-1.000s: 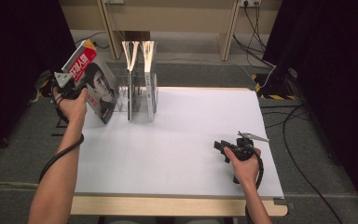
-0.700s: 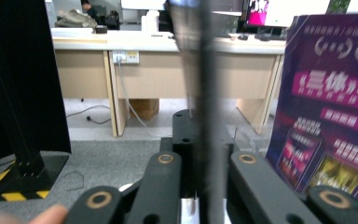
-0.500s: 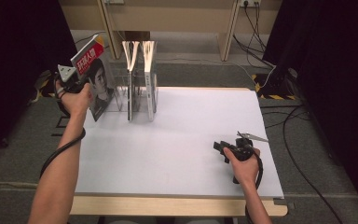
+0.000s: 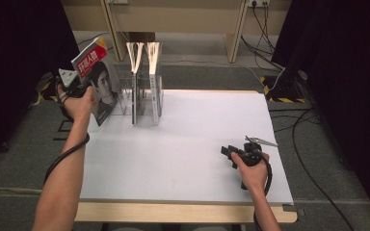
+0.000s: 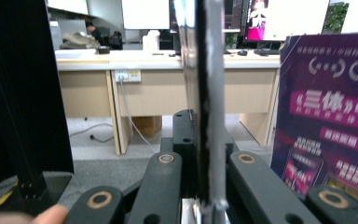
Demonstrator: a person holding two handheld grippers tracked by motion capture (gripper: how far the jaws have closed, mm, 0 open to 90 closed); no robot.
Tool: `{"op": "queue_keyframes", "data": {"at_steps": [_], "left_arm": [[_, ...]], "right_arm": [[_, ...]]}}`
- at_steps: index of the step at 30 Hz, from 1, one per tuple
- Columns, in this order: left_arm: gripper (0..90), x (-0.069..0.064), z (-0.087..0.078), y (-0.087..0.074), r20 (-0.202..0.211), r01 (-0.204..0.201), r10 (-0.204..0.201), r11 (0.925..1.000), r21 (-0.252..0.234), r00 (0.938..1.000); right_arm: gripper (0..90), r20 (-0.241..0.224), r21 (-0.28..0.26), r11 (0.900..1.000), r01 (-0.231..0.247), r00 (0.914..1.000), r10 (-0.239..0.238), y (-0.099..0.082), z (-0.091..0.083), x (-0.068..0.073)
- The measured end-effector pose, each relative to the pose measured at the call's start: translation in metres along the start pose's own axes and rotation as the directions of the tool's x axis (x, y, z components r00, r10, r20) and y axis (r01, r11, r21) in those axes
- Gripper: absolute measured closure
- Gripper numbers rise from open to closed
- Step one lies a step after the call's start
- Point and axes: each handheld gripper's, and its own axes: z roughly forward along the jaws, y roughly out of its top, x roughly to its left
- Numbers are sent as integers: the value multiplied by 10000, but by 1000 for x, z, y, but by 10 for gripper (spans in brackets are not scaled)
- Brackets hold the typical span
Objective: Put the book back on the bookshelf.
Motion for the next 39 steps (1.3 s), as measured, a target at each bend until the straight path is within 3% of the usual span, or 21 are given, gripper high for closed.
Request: {"op": "queue_keyframes", "data": {"at_steps": [4, 8, 11, 13, 17, 19, 22, 27, 30, 33, 35, 39], "left_arm": [[817, 6, -9, -11, 161, 162, -164, 9998, 125, 9997], [787, 9, -14, -12, 250, 232, -238, 9995, 234, 9994], [742, 9, -15, -8, 428, 809, -820, 9964, 261, 9957], [720, 8, -15, -5, 627, 1334, -1349, 9907, 274, 9889], [693, 7, -13, -4, 847, 1883, -1901, 9817, 278, 9781], [691, 5, -11, -2, 970, 1975, -2002, 9796, 372, 9749], [710, 2, -5, 2, 1348, 2216, -2270, 9737, 538, 9645], [796, -6, 2, 11, 1765, 2216, -2434, 9658, 1343, 9537], [833, -10, 5, 13, 1858, 1980, -2303, 9641, 1769, 9552], [835, -11, 8, 13, 1771, 2063, -2450, 9554, 2114, 9532], [834, -12, 9, 11, 1624, 1903, -2298, 9550, 2273, 9596], [844, -13, 11, 8, 1609, 1865, -2314, 9492, 2534, 9595]], "right_arm": [[596, -11, -6, 10000, 24, 10000, -24, 0, 0, 1], [595, -11, -9, 10000, 70, 10000, -70, 1, 1, 3], [592, -44, 4, 10000, 83, 10000, -83, 2, 1, 4], [591, -49, 6, 10000, 78, 10000, -78, 2, 2, 4], [589, -58, 9, 10000, 71, 10000, -71, 1, 1, 4], [588, -61, 24, 10000, 41, 10000, -41, 1, 1, 3], [587, -48, 36, 10000, 21, 10000, -21, 2, 1, 2], [586, -67, 40, 10000, -13, 10000, 13, 2, 1, 1], [587, -68, 87, 10000, -4, 10000, 4, 2, 0, 1], [587, -45, 74, 10000, 17, 10000, -17, 2, -1, 1], [587, -30, 79, 10000, 35, 10000, -35, 2, -1, 0], [588, -15, 130, 9999, 50, 10000, -50, 2, 0, 0]]}}
